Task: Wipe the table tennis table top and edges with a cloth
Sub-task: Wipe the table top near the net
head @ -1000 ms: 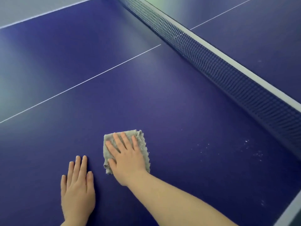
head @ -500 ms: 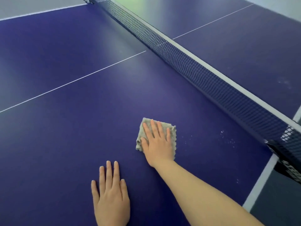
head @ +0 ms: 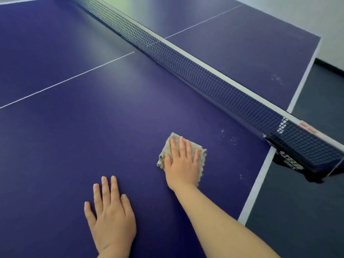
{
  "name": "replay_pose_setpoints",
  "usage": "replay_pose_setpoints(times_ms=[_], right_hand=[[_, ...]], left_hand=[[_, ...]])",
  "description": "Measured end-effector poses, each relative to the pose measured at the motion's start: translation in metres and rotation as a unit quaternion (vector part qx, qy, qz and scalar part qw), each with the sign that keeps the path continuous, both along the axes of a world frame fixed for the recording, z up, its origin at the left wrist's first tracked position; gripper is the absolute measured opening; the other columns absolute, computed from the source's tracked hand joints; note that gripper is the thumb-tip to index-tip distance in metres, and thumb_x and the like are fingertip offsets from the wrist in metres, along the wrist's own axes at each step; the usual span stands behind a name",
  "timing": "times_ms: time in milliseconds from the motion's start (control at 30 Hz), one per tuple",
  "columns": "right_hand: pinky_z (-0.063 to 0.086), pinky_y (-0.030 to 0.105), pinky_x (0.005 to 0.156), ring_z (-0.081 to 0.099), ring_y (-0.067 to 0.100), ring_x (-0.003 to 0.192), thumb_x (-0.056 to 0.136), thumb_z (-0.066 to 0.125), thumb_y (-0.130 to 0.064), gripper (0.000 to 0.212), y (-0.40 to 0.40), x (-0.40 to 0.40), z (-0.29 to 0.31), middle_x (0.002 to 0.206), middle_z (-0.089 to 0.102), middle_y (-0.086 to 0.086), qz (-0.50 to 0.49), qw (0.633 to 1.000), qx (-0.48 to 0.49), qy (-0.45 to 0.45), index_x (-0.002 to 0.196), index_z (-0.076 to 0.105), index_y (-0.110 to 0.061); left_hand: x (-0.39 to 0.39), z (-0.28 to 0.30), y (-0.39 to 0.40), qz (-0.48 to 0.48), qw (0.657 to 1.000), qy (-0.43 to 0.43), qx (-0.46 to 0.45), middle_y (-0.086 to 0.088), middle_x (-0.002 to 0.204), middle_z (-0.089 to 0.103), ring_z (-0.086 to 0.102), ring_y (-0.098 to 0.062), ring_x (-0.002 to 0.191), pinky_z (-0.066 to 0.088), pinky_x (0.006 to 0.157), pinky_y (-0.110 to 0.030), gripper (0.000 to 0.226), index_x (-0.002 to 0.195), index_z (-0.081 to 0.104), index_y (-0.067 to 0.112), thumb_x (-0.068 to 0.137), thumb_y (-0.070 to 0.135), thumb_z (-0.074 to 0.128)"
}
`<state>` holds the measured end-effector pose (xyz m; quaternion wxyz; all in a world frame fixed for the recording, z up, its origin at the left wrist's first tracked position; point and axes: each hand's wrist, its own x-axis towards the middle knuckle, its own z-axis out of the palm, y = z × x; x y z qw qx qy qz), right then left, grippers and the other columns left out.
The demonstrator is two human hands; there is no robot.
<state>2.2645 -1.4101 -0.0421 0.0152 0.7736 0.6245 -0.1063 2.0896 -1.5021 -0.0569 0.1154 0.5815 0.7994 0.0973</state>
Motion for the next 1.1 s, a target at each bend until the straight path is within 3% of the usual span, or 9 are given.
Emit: replay_pose_setpoints(times_ms=[67,200,367,467,600,667,767,967,1100], right_hand=[[-0.006,0.048,0.123,-0.018,0.020,0.151,0.097,-0.010,-0.051,0.059,-0.043,0.014,-0.004,0.164,-0.018,-0.002,-0.064,0.998,0.005,-0.008,0.151,-0.025,-0.032],[0.009,0.049,0.117,0.011,0.023,0.152,0.103,0.015,-0.050,0.059,-0.104,-0.030,-0.009,0.164,0.018,0.002,0.020,0.997,0.062,0.041,0.158,0.017,-0.028],[-0.018,0.055,0.116,-0.030,0.012,0.146,0.094,0.011,-0.072,0.074,-0.098,-0.015,0.008,0.162,-0.023,-0.010,0.166,0.985,-0.016,0.051,0.156,-0.012,-0.038],[-0.018,0.064,0.112,-0.022,0.013,0.150,0.090,0.010,-0.075,0.077,-0.093,0.027,0.006,0.164,-0.017,-0.010,0.092,0.995,-0.021,0.012,0.156,-0.008,-0.040],[-0.009,0.064,0.116,-0.012,0.014,0.152,0.087,-0.013,-0.063,0.071,-0.110,0.097,-0.001,0.166,-0.010,-0.008,-0.125,0.992,-0.011,-0.030,0.154,-0.015,-0.040],[-0.001,0.062,0.119,-0.002,0.017,0.153,0.091,-0.007,-0.062,0.069,-0.136,0.108,-0.007,0.166,0.002,-0.004,-0.165,0.985,0.030,-0.029,0.155,-0.008,-0.037],[0.015,0.059,0.117,0.023,0.024,0.150,0.101,0.015,-0.057,0.062,-0.173,0.084,-0.010,0.161,0.029,0.002,-0.129,0.987,0.098,0.015,0.156,0.024,-0.029],[0.015,0.052,0.114,0.027,0.020,0.149,0.099,0.028,-0.059,0.061,-0.126,0.101,-0.014,0.161,0.028,-0.004,0.107,0.990,0.095,0.002,0.155,0.027,-0.034],[-0.001,0.049,0.120,0.007,0.020,0.153,0.096,0.010,-0.061,0.066,-0.100,0.175,-0.019,0.165,0.013,-0.003,-0.074,0.994,0.074,-0.011,0.156,0.007,-0.034]], left_hand=[[0.001,0.004,0.000,-0.002,1.000,-0.014,-0.003,0.006,0.161,0.012,0.009,-0.016,0.150,0.005,0.117,-0.046,0.057,0.154,0.015,0.024,0.098,0.034,0.021],[-0.003,0.010,0.000,-0.007,0.999,-0.036,-0.022,0.008,0.163,0.004,-0.002,-0.012,0.150,-0.002,0.119,-0.043,0.058,0.156,0.013,0.025,0.101,0.029,0.030],[-0.008,0.003,-0.015,-0.088,0.996,-0.007,0.012,0.003,0.160,0.022,0.012,-0.016,0.149,0.005,0.119,-0.044,0.052,0.153,0.029,0.019,0.101,0.026,0.031],[0.003,-0.007,-0.037,-0.163,0.985,0.044,0.030,0.003,0.158,0.029,0.022,-0.017,0.146,0.011,0.117,-0.045,0.059,0.152,0.031,0.020,0.095,0.034,0.022],[0.039,-0.009,-0.053,-0.107,0.993,0.042,0.042,-0.002,0.158,0.028,0.022,-0.023,0.146,0.016,0.115,-0.053,0.062,0.152,0.028,0.015,0.094,0.035,0.018],[0.061,-0.007,-0.053,-0.086,0.995,0.035,0.023,-0.003,0.159,0.025,0.020,-0.024,0.147,0.016,0.115,-0.055,0.063,0.152,0.024,0.013,0.094,0.036,0.017],[0.090,0.001,-0.049,-0.058,0.998,0.017,-0.008,-0.003,0.162,0.016,0.011,-0.024,0.150,0.011,0.116,-0.054,0.057,0.154,0.012,0.018,0.098,0.029,0.016],[0.132,0.000,-0.034,-0.082,0.997,0.004,-0.004,0.005,0.161,-0.001,0.000,-0.017,0.151,0.004,0.119,-0.049,0.055,0.152,0.001,0.028,0.101,0.034,0.021],[0.157,-0.005,-0.022,-0.081,0.996,0.019,-0.008,0.008,0.161,-0.002,-0.002,-0.017,0.151,0.000,0.118,-0.047,0.060,0.153,0.001,0.031,0.094,0.042,0.001]])
